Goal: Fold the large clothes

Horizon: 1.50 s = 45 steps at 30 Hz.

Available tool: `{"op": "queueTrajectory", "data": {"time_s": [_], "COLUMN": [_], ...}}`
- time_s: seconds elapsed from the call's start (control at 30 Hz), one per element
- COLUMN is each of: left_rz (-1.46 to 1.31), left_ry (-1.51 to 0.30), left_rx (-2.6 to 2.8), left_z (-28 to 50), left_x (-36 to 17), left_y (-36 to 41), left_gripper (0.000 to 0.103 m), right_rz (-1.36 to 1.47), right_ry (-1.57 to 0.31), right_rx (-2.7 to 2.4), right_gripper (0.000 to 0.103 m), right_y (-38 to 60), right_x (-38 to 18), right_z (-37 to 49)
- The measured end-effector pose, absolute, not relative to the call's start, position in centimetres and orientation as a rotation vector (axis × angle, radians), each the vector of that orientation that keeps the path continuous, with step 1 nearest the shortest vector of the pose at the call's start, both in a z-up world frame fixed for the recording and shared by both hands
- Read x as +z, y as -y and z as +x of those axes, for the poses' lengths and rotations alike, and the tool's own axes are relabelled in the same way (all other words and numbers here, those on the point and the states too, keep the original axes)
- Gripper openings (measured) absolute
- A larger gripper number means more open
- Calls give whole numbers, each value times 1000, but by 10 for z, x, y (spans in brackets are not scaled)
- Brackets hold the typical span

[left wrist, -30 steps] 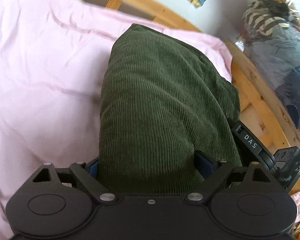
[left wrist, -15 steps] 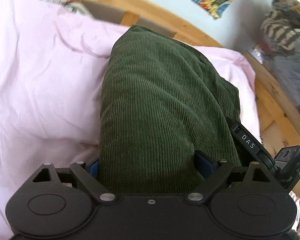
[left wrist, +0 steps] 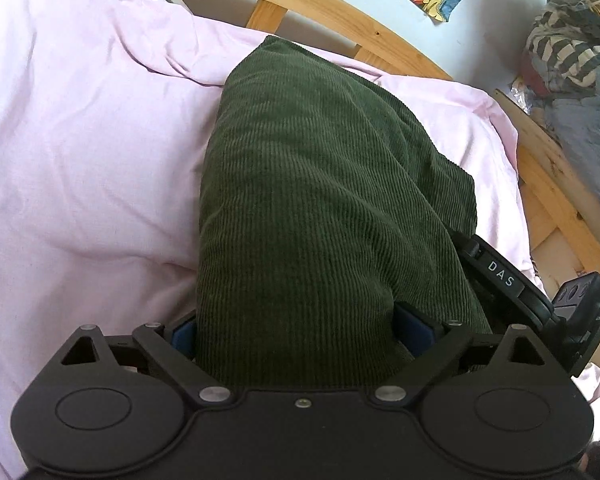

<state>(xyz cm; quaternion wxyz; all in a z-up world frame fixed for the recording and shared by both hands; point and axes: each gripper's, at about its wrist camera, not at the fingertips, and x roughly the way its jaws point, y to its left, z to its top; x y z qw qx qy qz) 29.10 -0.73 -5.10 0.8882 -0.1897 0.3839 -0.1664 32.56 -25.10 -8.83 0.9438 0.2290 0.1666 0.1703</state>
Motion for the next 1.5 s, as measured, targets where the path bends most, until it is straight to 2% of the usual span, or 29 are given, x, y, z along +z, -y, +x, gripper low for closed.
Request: {"op": "queueTrajectory", "data": {"time_s": [0.17, 0.33, 0.57, 0.9, 1.27, 1.5], "left_rz": [-380, -348, -286, -124, -71, -64], "left_ry": [-808, -816, -818, -695, -506, -462], "left_rx": [-324, -293, -222, -103, 18, 39], "left_z": [291, 290, 286, 251, 175, 120], "left_x": [-46, -38, -22, 35, 100, 107], "left_y": [8, 12, 23, 47, 60, 61], "left_gripper": [100, 102, 102, 102, 102, 102], "right_rz": [449, 436, 454, 421, 347, 356], "right_ry": [-349, -347, -327, -237, -58, -15], "right_rx": [340, 303, 248, 248, 233, 196], "right_gripper": [67, 81, 89, 102, 103, 103], "right_y": [248, 252, 264, 270, 280, 282], "right_x": [-83, -77, -66, -33, 14, 20], "right_z": [325, 323, 316, 282, 180, 108]}}
